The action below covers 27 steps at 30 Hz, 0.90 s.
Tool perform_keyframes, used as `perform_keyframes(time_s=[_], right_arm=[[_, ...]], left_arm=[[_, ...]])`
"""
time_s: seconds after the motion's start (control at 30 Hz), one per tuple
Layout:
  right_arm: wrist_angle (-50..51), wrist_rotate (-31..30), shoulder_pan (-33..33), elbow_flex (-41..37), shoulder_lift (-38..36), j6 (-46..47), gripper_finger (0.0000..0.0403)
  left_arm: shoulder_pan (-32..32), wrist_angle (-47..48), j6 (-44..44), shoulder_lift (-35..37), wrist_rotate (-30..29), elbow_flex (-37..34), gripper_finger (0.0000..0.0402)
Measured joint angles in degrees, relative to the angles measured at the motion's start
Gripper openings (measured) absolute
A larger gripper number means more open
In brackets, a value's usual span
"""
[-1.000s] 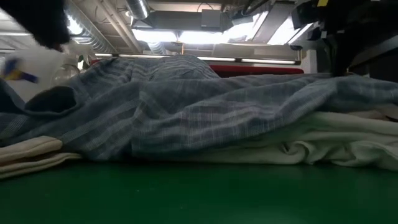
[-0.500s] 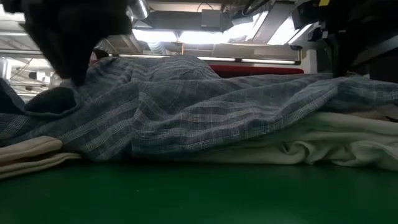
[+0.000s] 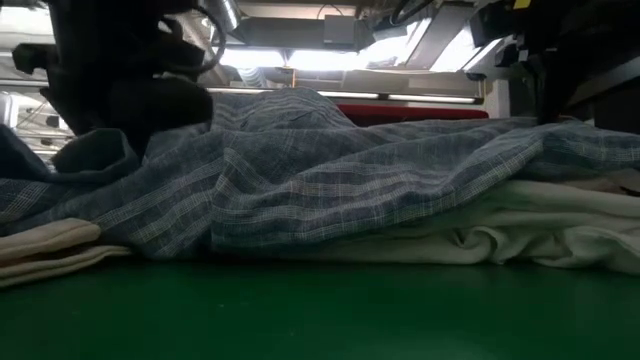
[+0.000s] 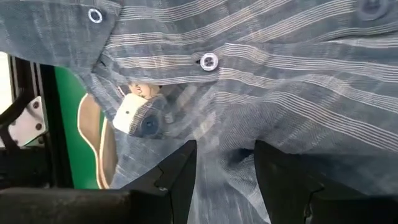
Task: Fold Laundry from Bin
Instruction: Fold the blue checkered polo shirt
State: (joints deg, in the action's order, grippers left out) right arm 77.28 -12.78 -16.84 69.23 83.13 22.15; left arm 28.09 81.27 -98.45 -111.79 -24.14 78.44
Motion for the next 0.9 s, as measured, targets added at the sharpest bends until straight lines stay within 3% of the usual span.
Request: perform_keyframes(time_s=[0.2,0.43,0.5,0.77,0.9], right_arm=[[0.0,0.0,0.0,0.0,0.0,0.02,0.0002],[-0.01,0.0,0.0,0.0,0.0,0.02,0.0003],[0.03,0.0,0.0,0.0,0.0,0.02,0.0003],[1.25,0.09,0.0,0.0,0.0,0.64,0.0003],[1.27,-1.73,-0.02,0.0,0.0,1.08,0.0003]], left_arm=[[-0.76,-7.6,1.25,-0.02,0.05,-4.17,0.0138],[-0.83,-10.15,4.56,-0.04,-0.58,-5.2,0.0036],[-0.83,-8.49,4.56,-0.04,-0.61,-4.88,0.0011],[-0.84,9.19,3.86,-0.04,-3.6,3.55,0.0004],[-1.72,8.83,5.97,0.83,-8.45,5.3,0.0003]])
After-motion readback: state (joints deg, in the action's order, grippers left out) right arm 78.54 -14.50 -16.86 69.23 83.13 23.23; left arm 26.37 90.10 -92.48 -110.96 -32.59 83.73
